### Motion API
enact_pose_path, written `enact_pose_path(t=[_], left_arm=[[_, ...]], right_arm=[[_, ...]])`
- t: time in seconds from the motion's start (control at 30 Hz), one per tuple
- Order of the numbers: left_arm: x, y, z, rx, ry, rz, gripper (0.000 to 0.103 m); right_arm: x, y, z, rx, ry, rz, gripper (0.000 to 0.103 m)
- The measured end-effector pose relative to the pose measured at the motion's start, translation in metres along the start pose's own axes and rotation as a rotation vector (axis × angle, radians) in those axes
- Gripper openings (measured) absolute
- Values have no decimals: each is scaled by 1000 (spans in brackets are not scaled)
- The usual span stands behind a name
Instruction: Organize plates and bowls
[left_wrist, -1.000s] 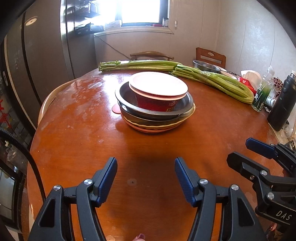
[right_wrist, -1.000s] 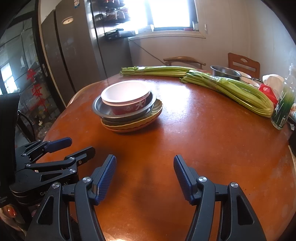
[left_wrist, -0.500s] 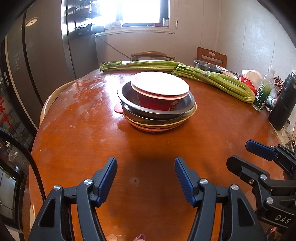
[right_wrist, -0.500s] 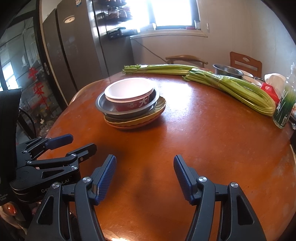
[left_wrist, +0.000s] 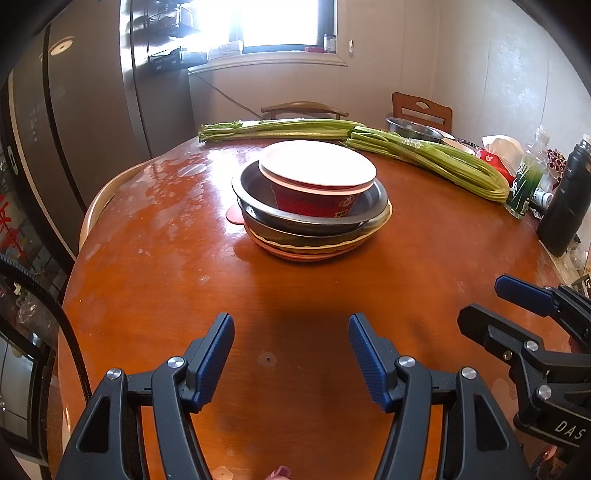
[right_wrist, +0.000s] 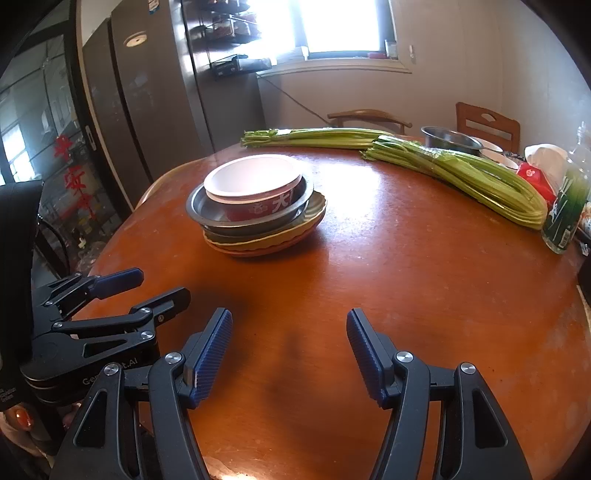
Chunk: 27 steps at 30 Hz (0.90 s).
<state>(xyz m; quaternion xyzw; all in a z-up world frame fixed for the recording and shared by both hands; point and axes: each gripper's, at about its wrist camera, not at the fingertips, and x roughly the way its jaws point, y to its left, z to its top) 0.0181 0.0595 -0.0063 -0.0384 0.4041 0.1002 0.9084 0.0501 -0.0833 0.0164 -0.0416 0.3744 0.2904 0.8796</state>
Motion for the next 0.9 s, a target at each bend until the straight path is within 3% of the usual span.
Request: enact_pose_path(t=[0.63, 0.8, 0.9], left_arm=[[0, 4, -2, -5, 1, 21, 64], [12, 19, 5, -44, 32, 40, 64], [16, 43, 19, -82, 55, 3, 64]], right_arm=[[-4, -5, -1, -2, -2, -19, 66], [-6, -26, 10, 22, -4, -57, 66], [-6, -55, 20, 46, 14, -77, 66]])
